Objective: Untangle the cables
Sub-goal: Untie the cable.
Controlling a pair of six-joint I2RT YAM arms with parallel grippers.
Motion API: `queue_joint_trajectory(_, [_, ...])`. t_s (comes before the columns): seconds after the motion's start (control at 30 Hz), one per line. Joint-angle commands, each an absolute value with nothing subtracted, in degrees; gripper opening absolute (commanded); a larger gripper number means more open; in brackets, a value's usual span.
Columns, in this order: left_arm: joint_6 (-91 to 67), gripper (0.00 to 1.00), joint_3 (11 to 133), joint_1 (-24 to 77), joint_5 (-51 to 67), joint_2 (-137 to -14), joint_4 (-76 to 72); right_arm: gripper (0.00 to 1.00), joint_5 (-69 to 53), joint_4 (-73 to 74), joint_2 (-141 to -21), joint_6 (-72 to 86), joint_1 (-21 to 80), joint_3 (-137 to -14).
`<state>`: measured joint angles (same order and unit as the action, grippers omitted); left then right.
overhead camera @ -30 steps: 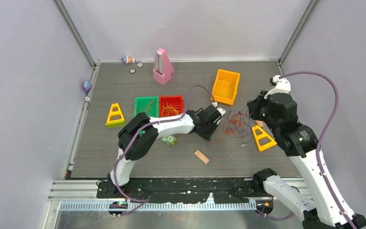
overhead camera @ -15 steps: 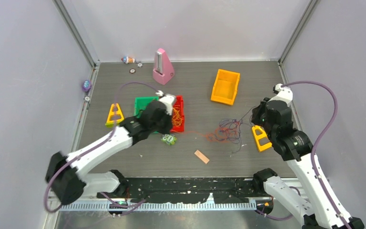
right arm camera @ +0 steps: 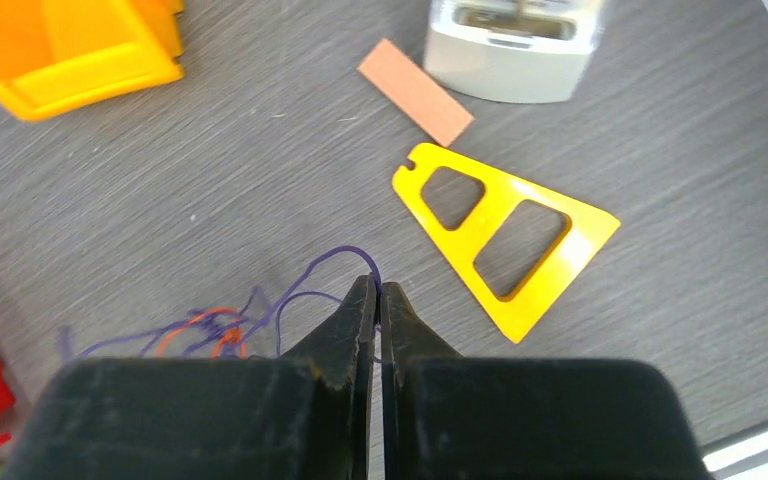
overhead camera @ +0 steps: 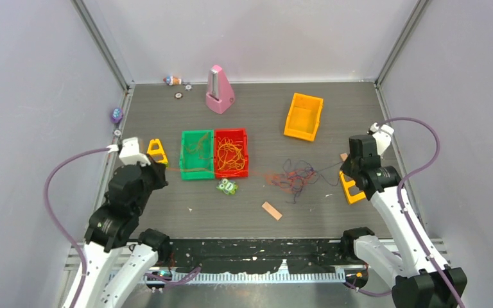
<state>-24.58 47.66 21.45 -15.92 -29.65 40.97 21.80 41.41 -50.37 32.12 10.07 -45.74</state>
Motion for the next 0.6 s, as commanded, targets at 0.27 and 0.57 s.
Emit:
queue_joint_trajectory(0.27, [-24.7,0.00,43.0,20.5,2.8,-30.0,32.9,0.06,-12.7,29.1,-48.6,22.3,7.6,-40.4])
queue_joint_trajectory(0.57, [-20.9,0.66,46.6,28.7,9.8,-41.2,31.8,0.06,-12.6,33.3,-49.5,19.8,12.1,-46.8])
